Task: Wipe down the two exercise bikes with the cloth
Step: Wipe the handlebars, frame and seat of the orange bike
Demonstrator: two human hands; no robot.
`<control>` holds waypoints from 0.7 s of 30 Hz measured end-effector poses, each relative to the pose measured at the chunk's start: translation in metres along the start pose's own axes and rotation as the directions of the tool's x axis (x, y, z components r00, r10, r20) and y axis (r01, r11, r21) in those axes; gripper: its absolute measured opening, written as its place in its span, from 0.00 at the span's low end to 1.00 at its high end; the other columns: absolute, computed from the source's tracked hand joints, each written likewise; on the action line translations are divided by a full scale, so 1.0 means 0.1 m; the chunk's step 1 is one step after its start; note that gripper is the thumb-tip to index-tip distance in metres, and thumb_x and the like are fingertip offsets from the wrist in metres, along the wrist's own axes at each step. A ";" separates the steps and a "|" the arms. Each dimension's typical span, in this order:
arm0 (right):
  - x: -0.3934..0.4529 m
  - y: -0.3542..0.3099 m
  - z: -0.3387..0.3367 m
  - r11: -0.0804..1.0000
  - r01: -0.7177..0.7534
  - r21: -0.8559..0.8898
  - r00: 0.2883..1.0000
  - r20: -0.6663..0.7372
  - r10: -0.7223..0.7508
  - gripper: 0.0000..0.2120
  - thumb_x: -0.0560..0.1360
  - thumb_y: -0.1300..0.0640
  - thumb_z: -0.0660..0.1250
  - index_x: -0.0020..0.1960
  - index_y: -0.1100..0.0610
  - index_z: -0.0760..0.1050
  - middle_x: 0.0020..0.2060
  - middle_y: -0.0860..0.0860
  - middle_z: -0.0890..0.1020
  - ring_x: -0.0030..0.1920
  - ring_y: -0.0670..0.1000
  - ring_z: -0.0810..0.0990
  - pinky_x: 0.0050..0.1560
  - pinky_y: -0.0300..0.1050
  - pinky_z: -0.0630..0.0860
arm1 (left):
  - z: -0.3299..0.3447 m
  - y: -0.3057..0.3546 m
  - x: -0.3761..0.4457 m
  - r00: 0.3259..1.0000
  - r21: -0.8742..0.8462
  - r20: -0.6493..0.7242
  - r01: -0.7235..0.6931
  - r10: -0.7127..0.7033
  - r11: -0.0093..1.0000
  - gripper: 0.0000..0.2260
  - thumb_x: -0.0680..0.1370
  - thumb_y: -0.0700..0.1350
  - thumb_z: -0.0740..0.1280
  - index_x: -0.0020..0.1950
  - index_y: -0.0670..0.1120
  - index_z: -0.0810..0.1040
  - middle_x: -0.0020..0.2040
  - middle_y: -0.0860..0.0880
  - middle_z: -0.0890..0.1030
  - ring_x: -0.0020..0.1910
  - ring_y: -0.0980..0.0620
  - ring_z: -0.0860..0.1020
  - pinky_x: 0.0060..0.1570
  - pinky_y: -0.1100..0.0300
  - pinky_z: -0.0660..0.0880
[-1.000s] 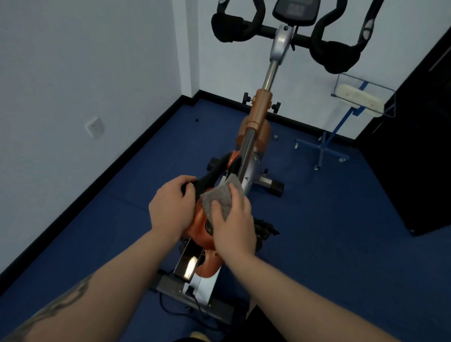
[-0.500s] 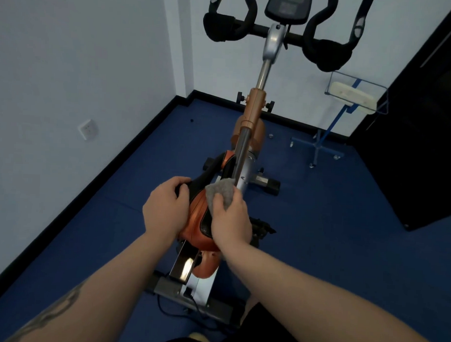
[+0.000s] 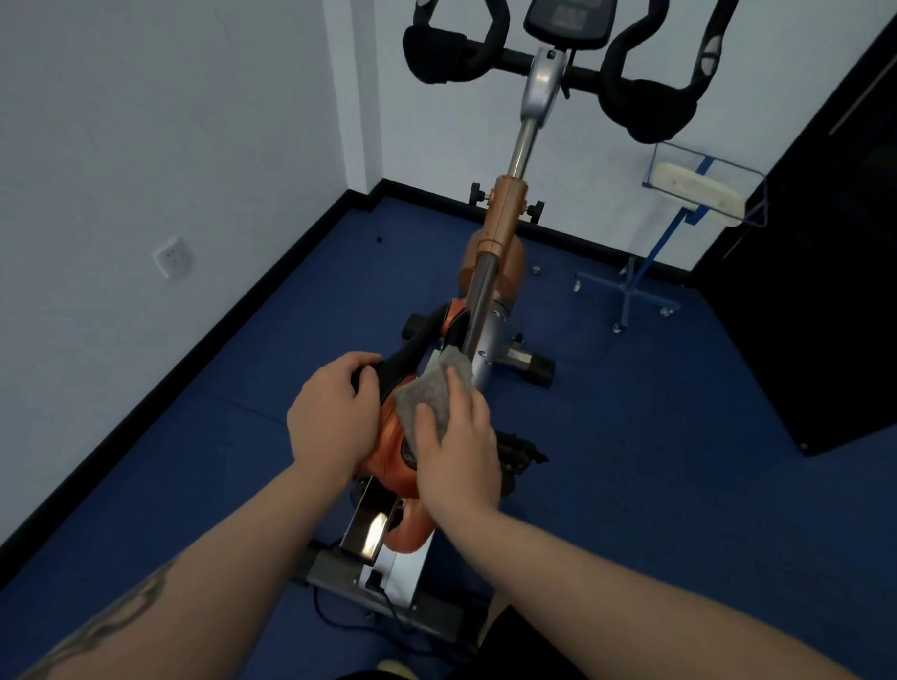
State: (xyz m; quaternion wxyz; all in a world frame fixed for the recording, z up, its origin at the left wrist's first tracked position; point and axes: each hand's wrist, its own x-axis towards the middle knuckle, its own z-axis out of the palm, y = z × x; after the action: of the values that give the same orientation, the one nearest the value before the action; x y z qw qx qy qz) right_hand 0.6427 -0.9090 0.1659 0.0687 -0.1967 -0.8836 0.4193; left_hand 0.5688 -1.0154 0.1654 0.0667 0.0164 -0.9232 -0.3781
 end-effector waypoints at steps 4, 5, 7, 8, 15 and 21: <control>0.50 -0.06 -0.06 0.967 -0.250 0.050 0.961 0.136 0.241 0.27 0.82 0.42 0.49 0.79 0.43 0.49 0.73 0.51 0.67 0.66 0.56 0.72 0.58 0.51 0.73 | -0.01 -0.01 0.00 1.000 -0.014 0.003 -0.001 0.001 1.000 0.11 0.80 0.48 0.59 0.55 0.58 0.80 0.44 0.62 0.77 0.38 0.68 0.72 0.34 0.68 0.63; 0.52 -0.07 -0.06 0.963 -0.267 0.039 0.957 0.130 0.260 0.27 0.82 0.42 0.49 0.79 0.44 0.49 0.73 0.51 0.67 0.66 0.56 0.72 0.58 0.51 0.73 | 0.00 -0.01 0.00 1.000 -0.014 0.002 -0.001 0.001 1.000 0.11 0.80 0.48 0.59 0.55 0.58 0.80 0.43 0.63 0.77 0.38 0.68 0.71 0.34 0.68 0.63; 0.32 -0.07 -0.03 0.984 -0.180 0.006 0.980 0.085 0.179 0.26 0.82 0.41 0.49 0.78 0.39 0.47 0.74 0.48 0.65 0.66 0.54 0.72 0.54 0.50 0.73 | 0.00 0.00 -0.01 1.000 -0.007 0.002 -0.003 0.003 1.000 0.11 0.80 0.48 0.59 0.55 0.58 0.80 0.42 0.64 0.75 0.38 0.68 0.71 0.34 0.68 0.62; 0.18 -0.06 -0.01 0.994 -0.112 -0.013 0.992 0.061 0.113 0.25 0.81 0.40 0.49 0.76 0.34 0.45 0.75 0.46 0.61 0.67 0.53 0.70 0.55 0.52 0.73 | 0.00 0.00 -0.01 1.000 -0.008 0.000 -0.002 0.002 1.000 0.11 0.80 0.48 0.59 0.55 0.58 0.80 0.42 0.64 0.75 0.38 0.67 0.72 0.34 0.68 0.62; 0.29 -0.07 -0.06 0.996 -0.076 0.039 0.996 0.056 0.074 0.24 0.82 0.41 0.49 0.72 0.26 0.41 0.77 0.43 0.55 0.64 0.54 0.74 0.52 0.51 0.77 | -0.01 0.01 0.01 1.000 0.000 0.009 -0.014 0.014 1.000 0.12 0.80 0.48 0.59 0.56 0.57 0.80 0.46 0.62 0.77 0.42 0.63 0.72 0.35 0.68 0.62; -0.02 0.02 0.04 0.989 0.065 -0.129 0.998 0.018 -0.063 0.20 0.81 0.40 0.49 0.73 0.35 0.58 0.77 0.45 0.54 0.72 0.53 0.62 0.62 0.57 0.72 | 0.00 -0.02 0.01 1.000 0.002 0.009 -0.016 0.016 1.000 0.12 0.80 0.48 0.59 0.57 0.56 0.80 0.47 0.59 0.80 0.43 0.61 0.74 0.35 0.68 0.63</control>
State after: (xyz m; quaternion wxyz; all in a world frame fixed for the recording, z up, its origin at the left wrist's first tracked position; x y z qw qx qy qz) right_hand 0.6442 -0.9112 0.1618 0.0629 -0.1693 -0.9154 0.3598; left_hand 0.5681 -1.0165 0.1642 0.0656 0.0074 -0.9240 -0.3766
